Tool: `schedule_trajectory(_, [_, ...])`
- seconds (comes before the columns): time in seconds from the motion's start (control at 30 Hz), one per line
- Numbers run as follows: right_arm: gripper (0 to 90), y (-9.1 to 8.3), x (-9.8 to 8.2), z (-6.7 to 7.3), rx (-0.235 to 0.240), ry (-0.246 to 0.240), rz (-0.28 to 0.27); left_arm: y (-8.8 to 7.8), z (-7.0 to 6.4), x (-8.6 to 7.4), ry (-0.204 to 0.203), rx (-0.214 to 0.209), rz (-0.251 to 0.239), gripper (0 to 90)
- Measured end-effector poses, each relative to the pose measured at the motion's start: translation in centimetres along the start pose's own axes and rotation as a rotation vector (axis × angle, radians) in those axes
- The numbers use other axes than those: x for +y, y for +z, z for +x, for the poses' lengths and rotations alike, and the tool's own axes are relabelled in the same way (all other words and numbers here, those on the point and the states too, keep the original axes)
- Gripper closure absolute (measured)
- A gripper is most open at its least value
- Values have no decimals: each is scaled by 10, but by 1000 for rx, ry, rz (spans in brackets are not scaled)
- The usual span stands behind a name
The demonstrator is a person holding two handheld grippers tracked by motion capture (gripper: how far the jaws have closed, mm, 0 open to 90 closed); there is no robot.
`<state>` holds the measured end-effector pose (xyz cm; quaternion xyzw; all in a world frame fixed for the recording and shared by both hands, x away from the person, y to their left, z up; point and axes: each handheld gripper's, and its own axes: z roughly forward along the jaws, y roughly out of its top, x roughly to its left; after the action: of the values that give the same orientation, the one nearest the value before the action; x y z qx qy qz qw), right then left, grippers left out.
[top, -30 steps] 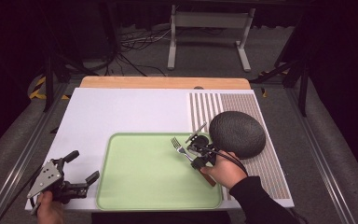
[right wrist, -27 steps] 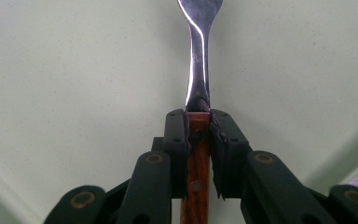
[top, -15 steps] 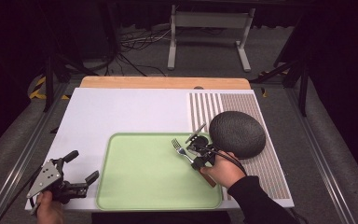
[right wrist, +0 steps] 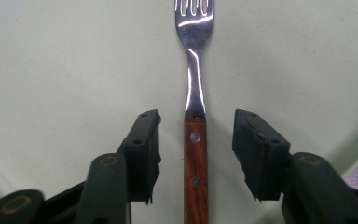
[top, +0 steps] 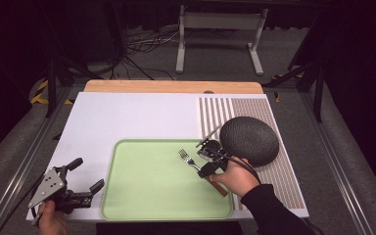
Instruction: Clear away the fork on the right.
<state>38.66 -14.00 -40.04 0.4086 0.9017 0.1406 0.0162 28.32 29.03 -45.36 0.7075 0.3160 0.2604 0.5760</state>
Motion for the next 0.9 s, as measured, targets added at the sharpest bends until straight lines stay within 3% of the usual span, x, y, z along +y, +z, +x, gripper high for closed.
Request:
schedule_trajectory(0.2, [320, -3, 1, 0, 5, -44, -49, 0, 0, 0, 0, 1, -3, 1])
schedule_trajectory(0.23, [281, -4, 1, 0, -2, -84, -72, 0, 0, 0, 0, -1, 1, 1])
schedule_trajectory(0.3, [234, -5, 1, 1, -5, -115, -101, 0, 0, 0, 0, -1, -1, 1])
schedule_trajectory(0.37, [225, -7, 1, 3, -20, -182, -143, 1, 0, 0, 1, -1, -1, 1])
schedule_trajectory(0.47, [342, -8, 2, 6, -20, -214, -198, 0, -1, 0, 4, 1, -2, 2])
schedule_trajectory(0.6, [583, -8, 4, 9, -12, -236, -258, 0, -1, 0, 6, 2, -2, 2])
schedule_trajectory(0.7, [759, -7, 7, 14, -26, -298, -287, 0, 0, 0, 9, 0, -3, 1])
schedule_trajectory(0.8, [873, -5, 11, 16, -28, -317, -306, 0, 0, 0, 5, -1, -1, 2])
schedule_trajectory(0.9, [900, -1, 16, 15, -5, -322, -308, 0, 0, 0, 8, 0, -2, 2])
